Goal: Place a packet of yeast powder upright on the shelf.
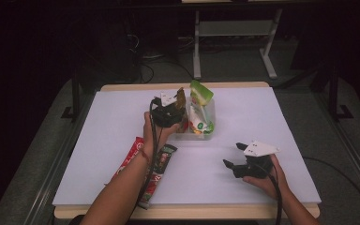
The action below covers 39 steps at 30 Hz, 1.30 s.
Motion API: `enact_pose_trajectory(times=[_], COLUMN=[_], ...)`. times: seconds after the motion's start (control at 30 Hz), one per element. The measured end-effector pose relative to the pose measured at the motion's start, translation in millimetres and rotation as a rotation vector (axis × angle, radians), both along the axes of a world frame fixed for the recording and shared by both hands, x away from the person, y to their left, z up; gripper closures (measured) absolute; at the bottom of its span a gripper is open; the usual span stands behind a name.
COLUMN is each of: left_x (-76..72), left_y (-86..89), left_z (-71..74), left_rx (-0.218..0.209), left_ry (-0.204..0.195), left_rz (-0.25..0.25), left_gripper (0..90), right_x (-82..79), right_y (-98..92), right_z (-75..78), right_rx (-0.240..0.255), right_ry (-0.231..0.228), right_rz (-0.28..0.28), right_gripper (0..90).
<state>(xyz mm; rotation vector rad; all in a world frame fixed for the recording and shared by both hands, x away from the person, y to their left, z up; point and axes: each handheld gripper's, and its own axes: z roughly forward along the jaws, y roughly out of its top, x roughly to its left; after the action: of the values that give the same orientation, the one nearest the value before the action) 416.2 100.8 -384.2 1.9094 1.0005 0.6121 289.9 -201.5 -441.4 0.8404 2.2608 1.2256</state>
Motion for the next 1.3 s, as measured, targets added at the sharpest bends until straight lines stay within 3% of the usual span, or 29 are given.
enact_pose_trajectory(times=[0.2, 0.6, 0.73, 1.0, 1.3], left_x=[-1.1, -1.2, -1.9, -5.6, -10.7], left_y=[-0.7, -1.2, 0.7, 3.0, 10.2], left_z=[-1.1, -2.5, -1.0, 3.6, 6.6], left_rx=[0.02, 0.021, 0.009, 0.025, 0.02], left_ry=[-0.003, 0.001, 0.023, 0.035, 0.032], left_rz=[-0.031, -0.049, -0.069, -0.095, -0.132], left_gripper=[62.5, 62.3, 59.8, 55.4, 49.3], right_x=[-0.1, -0.5, -0.3, -0.1, -0.5], right_y=[0.1, 1.4, 1.2, 1.2, 0.7], right_z=[-0.2, -0.3, -0.9, -0.8, -0.1], right_rx=[-0.006, -0.01, -0.015, -0.015, -0.015], right_ry=[0.002, 0.004, 0.002, 0.005, 0.005], right_rz=[0.006, 0.007, 0.01, 0.007, 0.009], right_gripper=[22.5, 22.6, 22.6, 22.6, 22.6])
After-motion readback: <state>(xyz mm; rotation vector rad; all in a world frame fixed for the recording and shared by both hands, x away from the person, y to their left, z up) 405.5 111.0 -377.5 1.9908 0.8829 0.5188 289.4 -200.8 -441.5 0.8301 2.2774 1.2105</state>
